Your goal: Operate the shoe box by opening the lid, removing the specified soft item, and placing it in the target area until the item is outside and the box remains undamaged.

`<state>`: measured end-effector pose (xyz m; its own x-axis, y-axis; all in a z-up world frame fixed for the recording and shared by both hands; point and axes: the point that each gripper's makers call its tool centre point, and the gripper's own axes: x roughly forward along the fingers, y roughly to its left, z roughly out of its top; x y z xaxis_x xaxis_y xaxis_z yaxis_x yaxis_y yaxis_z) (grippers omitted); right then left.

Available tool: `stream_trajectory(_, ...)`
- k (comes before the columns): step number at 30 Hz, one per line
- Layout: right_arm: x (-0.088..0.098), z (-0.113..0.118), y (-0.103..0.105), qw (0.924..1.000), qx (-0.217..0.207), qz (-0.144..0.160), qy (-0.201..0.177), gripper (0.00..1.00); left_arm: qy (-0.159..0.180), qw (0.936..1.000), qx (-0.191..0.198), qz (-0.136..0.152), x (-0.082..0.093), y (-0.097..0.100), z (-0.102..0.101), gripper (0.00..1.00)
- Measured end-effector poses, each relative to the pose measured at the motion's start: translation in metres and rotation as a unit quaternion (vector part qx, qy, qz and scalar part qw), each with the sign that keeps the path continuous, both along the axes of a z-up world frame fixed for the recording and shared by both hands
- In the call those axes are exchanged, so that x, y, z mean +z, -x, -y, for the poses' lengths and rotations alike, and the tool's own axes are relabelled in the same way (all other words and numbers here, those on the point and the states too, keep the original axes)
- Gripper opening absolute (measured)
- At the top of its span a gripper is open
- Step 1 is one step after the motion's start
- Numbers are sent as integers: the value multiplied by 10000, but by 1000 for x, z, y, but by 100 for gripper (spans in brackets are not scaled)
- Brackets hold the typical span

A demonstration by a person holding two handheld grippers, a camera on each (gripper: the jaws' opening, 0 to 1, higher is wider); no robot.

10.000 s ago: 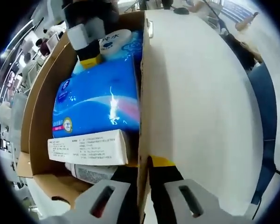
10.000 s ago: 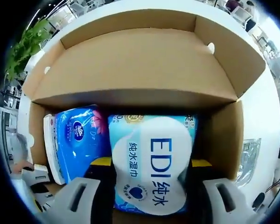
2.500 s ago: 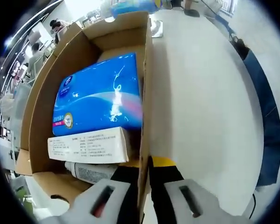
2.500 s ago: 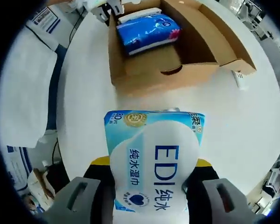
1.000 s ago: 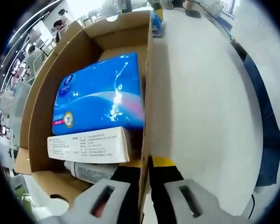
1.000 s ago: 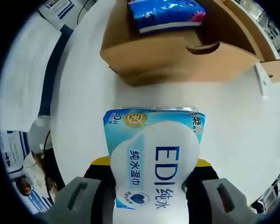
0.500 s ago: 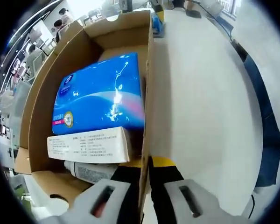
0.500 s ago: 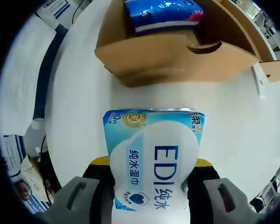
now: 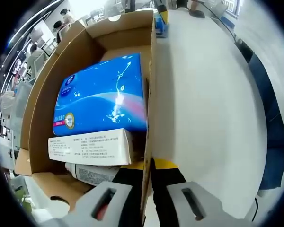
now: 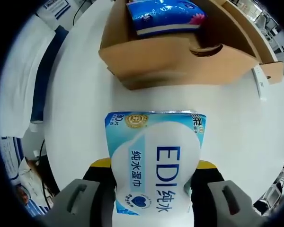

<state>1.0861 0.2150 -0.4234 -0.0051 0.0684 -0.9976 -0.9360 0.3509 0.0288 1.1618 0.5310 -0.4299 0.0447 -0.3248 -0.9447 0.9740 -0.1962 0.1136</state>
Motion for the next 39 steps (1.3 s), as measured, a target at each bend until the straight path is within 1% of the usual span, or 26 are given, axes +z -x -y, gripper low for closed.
stream_trajectory(4,0,2,-6,9999,-23,119,-4,72,-2,10000,11,-5,-1,1,0,3)
stream_trajectory(6,0,1,-7,9999,-19,140,-22,74,-2,10000,6,-4,1,2,0,3)
stream_trajectory(11,1,4,-14,9995,-228,214,-104,77,-5,10000,12,-15,2,0,0,3)
stream_trajectory(17,10,0,-12,9986,-422,261,-205,82,-5,10000,8,-15,3,0,-1,3)
stream_trajectory(19,13,-2,-12,9980,-480,323,-235,87,-4,10000,6,-13,4,1,0,3)
stream_trajectory(21,15,0,-13,9971,-643,379,-177,91,-3,10000,7,-13,5,1,0,3)
stream_trajectory(23,19,0,-14,9962,-722,451,-195,92,-3,10000,-1,-13,5,1,0,3)
stream_trajectory(25,22,-5,-13,9949,-833,480,-304,91,-2,10000,-6,-13,4,1,-1,3)
stream_trajectory(27,26,-6,-10,9936,-972,484,-295,92,0,10000,-8,-16,4,0,-2,3)
stream_trajectory(30,24,-4,-7,9923,-1121,471,-253,90,5,10000,-15,-11,4,0,-2,3)
stream_trajectory(31,26,-3,-5,9913,-1206,472,-229,88,8,10000,-19,-8,3,0,-2,3)
stream_trajectory(32,28,-2,-5,9900,-1283,544,-201,87,10,10000,-23,-6,2,0,-2,3)
stream_trajectory(33,30,-2,-6,9889,-1344,603,-204,89,10,10000,-26,-4,3,0,-2,3)
stream_trajectory(35,37,-2,-4,9870,-1490,556,-245,92,12,10000,-33,0,3,0,-2,3)
stream_trajectory(37,41,-7,-6,9813,-1777,648,-363,93,14,10000,-44,5,3,0,-2,3)
stream_trajectory(38,50,-8,-10,9755,-2019,759,-426,93,15,10000,-45,6,3,0,-2,3)
stream_trajectory(39,55,-13,-12,9728,-2092,822,-562,93,14,10000,-45,8,3,0,-2,3)
